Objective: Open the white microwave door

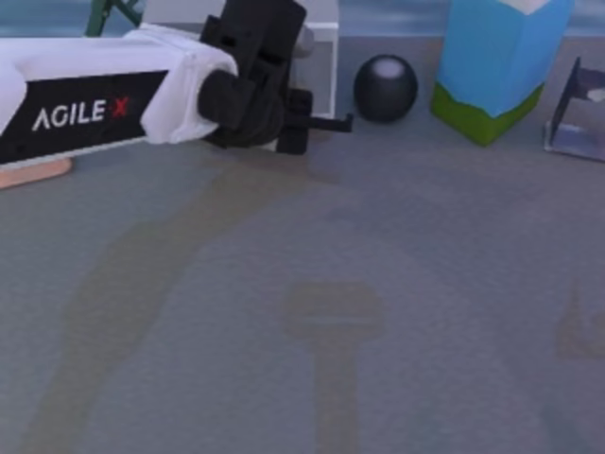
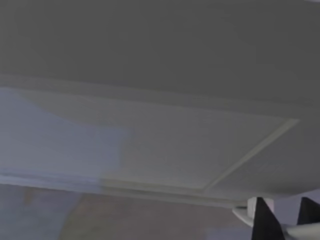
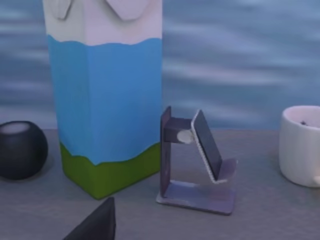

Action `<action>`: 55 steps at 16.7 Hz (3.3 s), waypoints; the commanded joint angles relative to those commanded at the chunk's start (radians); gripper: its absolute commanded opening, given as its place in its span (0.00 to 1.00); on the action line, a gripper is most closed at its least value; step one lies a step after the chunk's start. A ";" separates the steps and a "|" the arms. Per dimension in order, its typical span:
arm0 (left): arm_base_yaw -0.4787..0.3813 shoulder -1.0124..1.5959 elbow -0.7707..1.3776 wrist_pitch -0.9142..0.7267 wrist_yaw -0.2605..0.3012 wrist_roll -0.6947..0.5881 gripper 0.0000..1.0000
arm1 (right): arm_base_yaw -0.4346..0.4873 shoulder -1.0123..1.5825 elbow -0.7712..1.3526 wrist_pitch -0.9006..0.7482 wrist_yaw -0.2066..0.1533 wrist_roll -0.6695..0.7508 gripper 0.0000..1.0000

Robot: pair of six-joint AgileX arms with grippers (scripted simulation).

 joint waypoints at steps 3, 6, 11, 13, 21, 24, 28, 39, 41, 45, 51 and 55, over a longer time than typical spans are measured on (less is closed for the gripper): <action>0.000 0.000 0.000 0.000 0.000 0.000 0.00 | 0.000 0.000 0.000 0.000 0.000 0.000 1.00; 0.000 0.000 0.000 0.000 0.000 0.000 0.00 | 0.000 0.000 0.000 0.000 0.000 0.000 1.00; 0.000 0.000 0.000 0.000 0.000 0.000 0.00 | 0.000 0.000 0.000 0.000 0.000 0.000 1.00; -0.008 0.002 0.004 0.000 0.008 -0.005 0.00 | 0.000 0.000 0.000 0.000 0.000 0.000 1.00; 0.017 -0.041 -0.062 0.030 0.052 0.063 0.00 | 0.000 0.000 0.000 0.000 0.000 0.000 1.00; 0.017 -0.041 -0.062 0.030 0.052 0.063 0.00 | 0.000 0.000 0.000 0.000 0.000 0.000 1.00; 0.017 -0.041 -0.062 0.030 0.052 0.063 0.00 | 0.000 0.000 0.000 0.000 0.000 0.000 1.00; 0.017 -0.041 -0.062 0.030 0.052 0.063 0.00 | 0.000 0.000 0.000 0.000 0.000 0.000 1.00; 0.017 -0.041 -0.062 0.030 0.052 0.063 0.00 | 0.000 0.000 0.000 0.000 0.000 0.000 1.00; 0.017 -0.041 -0.062 0.030 0.052 0.063 0.00 | 0.000 0.000 0.000 0.000 0.000 0.000 1.00; 0.026 -0.066 -0.092 0.045 0.086 0.097 0.00 | 0.000 0.000 0.000 0.000 0.000 0.000 1.00; 0.036 -0.080 -0.118 0.053 0.106 0.127 0.00 | 0.000 0.000 0.000 0.000 0.000 0.000 1.00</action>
